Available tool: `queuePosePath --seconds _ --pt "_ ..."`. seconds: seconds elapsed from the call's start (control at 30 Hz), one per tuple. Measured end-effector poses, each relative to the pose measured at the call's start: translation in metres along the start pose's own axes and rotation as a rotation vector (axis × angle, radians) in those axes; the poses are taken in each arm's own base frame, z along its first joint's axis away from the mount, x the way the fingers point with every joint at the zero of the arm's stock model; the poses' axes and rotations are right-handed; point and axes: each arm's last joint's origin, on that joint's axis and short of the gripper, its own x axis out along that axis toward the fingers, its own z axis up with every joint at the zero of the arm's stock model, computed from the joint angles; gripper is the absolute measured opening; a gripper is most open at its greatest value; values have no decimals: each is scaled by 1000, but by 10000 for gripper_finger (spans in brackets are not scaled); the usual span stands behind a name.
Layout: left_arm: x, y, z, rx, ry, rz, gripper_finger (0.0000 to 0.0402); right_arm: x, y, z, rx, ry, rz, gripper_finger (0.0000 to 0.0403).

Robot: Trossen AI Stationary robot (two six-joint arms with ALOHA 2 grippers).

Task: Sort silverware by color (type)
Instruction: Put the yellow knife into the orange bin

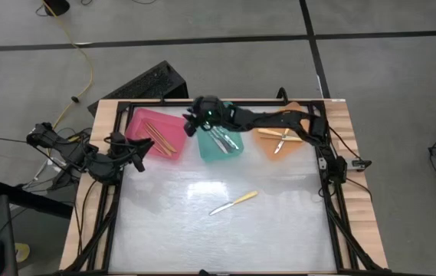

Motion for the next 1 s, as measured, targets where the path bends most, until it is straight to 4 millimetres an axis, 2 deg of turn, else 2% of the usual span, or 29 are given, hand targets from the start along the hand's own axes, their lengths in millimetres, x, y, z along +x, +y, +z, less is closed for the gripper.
queuePosePath --seconds 0.17,0.33,0.47,0.6,0.73,0.83,1.0 --pt "0 0 0 0 15 -15 84 -23 13 79 -117 -123 17 148" --pt "0 -1 0 -1 16 -16 84 -69 12 162 -279 -340 -62 147" --pt "0 -1 0 -2 15 -16 84 -106 -2 201 -351 -563 -181 147" --pt "0 -1 0 -4 14 -17 84 -137 -23 223 -297 -616 -237 147" --pt "0 -1 0 -4 14 -17 84 -167 -37 230 -202 -534 -205 147" --pt "0 -1 0 -9 12 -19 84 -182 -36 226 -217 -415 -93 147" --pt "0 -1 0 -8 12 -19 84 -203 -17 208 -297 -179 137 147"
